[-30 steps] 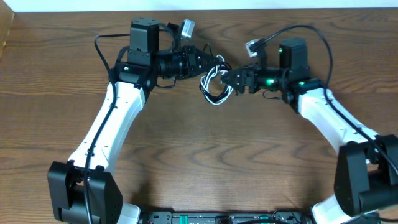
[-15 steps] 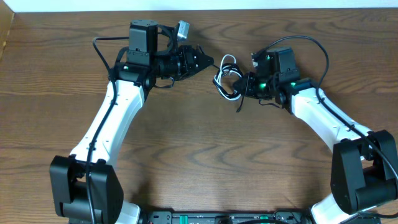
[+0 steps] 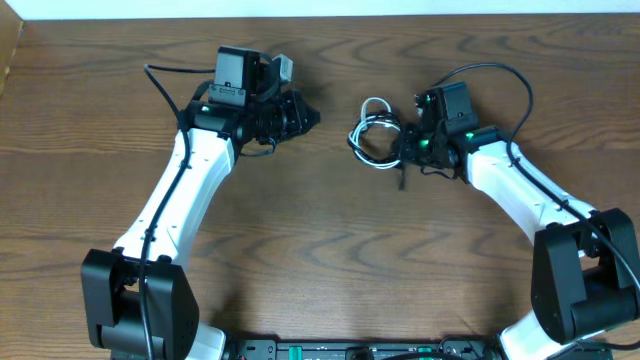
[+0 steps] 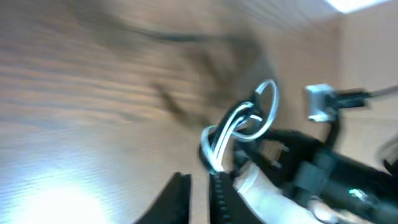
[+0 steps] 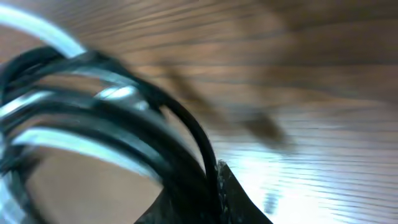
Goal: Untangle cables
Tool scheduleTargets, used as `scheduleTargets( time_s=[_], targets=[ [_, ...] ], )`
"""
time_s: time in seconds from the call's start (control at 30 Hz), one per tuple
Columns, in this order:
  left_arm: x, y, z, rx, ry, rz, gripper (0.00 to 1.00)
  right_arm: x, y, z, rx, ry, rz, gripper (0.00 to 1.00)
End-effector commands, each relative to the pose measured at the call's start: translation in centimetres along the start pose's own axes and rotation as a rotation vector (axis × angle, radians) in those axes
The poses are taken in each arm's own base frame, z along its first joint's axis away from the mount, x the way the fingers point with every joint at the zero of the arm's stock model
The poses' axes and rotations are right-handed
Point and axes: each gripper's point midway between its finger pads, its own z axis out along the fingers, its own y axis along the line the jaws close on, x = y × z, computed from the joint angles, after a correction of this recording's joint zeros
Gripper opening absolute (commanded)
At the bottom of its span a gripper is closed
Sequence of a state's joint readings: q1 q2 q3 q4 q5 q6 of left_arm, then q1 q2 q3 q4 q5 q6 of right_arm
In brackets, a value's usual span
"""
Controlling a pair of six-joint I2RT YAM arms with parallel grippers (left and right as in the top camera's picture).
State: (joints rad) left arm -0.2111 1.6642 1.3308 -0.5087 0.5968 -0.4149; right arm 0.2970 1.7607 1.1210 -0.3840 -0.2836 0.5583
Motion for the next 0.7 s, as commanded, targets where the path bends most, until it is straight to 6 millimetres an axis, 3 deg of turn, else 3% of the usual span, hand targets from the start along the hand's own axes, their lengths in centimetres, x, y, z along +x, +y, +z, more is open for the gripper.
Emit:
scheduleTargets(
  time_s=[0.0, 0.07, 0.13, 0.3, 0.5, 0.67],
  targets=[
    [-0.8, -0.2, -0.4, -0.102, -0.066, 0.162, 0.4, 0.4, -0.8, 0.5, 0.061, -0.003, -0.07, 0.1],
    [-0.1, -1.1, 0.1, -0.092, -0.046, 0.229, 0.67, 1.0, -0.4, 0.6, 0.061, 0.014, -0.104, 0.1],
    [0.3, -1.5, 0.4, -0.086, -0.037, 0.248, 0.76, 1.7, 0.2, 0.8, 0.05, 0.032, -0.147, 0.1],
    [0.5, -1.7, 0.5, -0.074, -0.03, 0.245, 0.76, 3.4, 2.7, 0.9, -0.069, 0.091, -0.301, 0.06],
    [0.7, -1.0, 1.3, -0.089, -0.012, 0.234, 0.7, 4.0, 3.7, 0.8, -0.131, 0.114, -0.383, 0.06],
    [1.2, -0.1, 3.8, -0.098, 0.028, 0.23, 0.62, 3.9, 3.7, 0.8, -0.135, 0.112, -0.383, 0.07]
  ],
)
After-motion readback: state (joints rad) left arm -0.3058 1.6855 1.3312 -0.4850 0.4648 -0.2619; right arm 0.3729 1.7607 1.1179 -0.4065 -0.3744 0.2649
